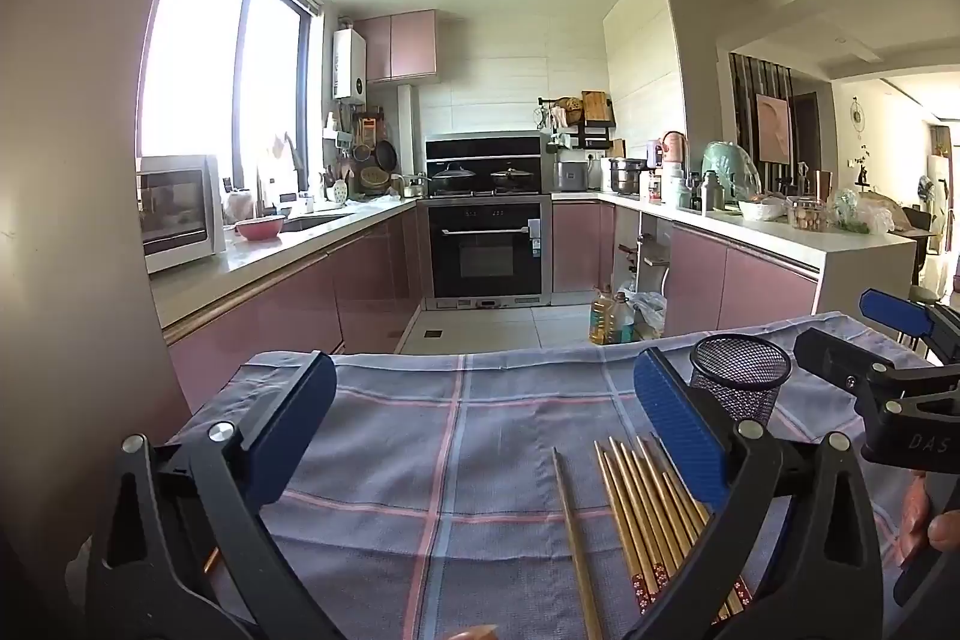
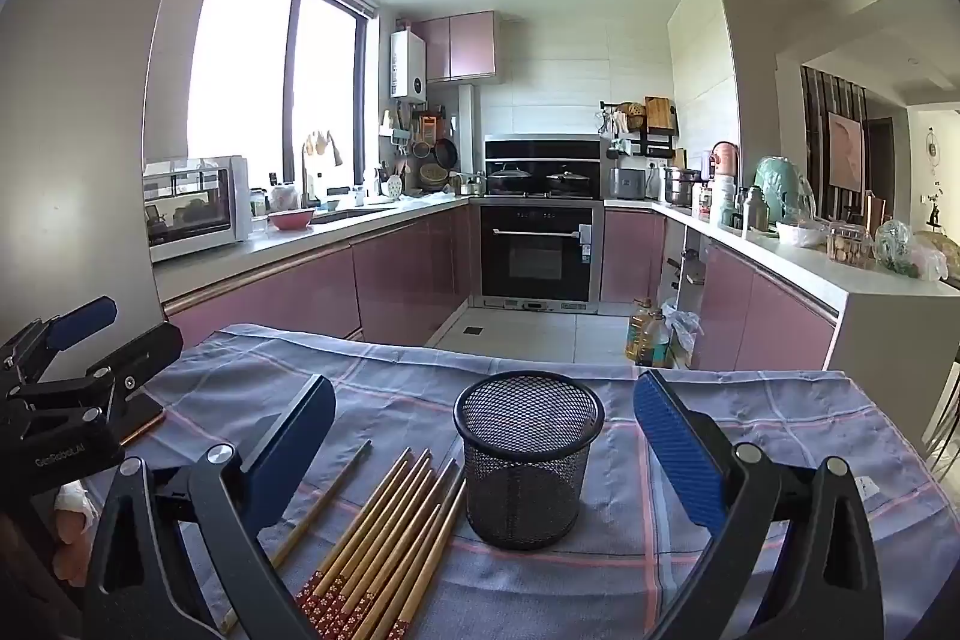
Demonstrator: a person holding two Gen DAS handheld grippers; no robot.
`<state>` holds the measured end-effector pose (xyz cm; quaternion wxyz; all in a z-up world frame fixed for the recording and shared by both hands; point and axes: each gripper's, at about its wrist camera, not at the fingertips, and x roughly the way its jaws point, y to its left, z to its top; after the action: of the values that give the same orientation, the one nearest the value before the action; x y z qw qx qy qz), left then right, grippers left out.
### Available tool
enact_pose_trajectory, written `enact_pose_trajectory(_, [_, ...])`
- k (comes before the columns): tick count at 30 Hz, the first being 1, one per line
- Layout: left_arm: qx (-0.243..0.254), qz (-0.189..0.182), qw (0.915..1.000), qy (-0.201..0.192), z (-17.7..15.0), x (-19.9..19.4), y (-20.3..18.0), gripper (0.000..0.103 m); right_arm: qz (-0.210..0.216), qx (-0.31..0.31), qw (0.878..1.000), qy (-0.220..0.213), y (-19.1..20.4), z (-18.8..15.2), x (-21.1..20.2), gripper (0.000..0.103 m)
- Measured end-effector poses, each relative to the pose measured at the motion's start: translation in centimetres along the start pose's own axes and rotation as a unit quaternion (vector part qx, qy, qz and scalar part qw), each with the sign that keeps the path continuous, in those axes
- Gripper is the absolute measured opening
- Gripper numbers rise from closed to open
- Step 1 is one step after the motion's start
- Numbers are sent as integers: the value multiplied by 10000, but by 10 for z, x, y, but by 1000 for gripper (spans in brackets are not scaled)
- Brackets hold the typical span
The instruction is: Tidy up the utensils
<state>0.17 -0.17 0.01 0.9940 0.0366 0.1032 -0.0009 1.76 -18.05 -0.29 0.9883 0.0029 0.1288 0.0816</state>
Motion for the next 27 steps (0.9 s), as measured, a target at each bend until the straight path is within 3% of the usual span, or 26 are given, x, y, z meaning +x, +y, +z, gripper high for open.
enact_pose_trajectory(12, [22,128,9999,-18,17,16,-34,98,-8,40,10000,-54,-5,4,-8,96])
enact_pose_trajectory(14, [-98,-159,9996,-232,1,0,3,98,-5,37,10000,-48,-6,5,-9,96])
enact_pose_trajectory(27, [-125,-196,9994,-259,2,-6,0,98,-31,30,10000,-67,-5,1,-2,96])
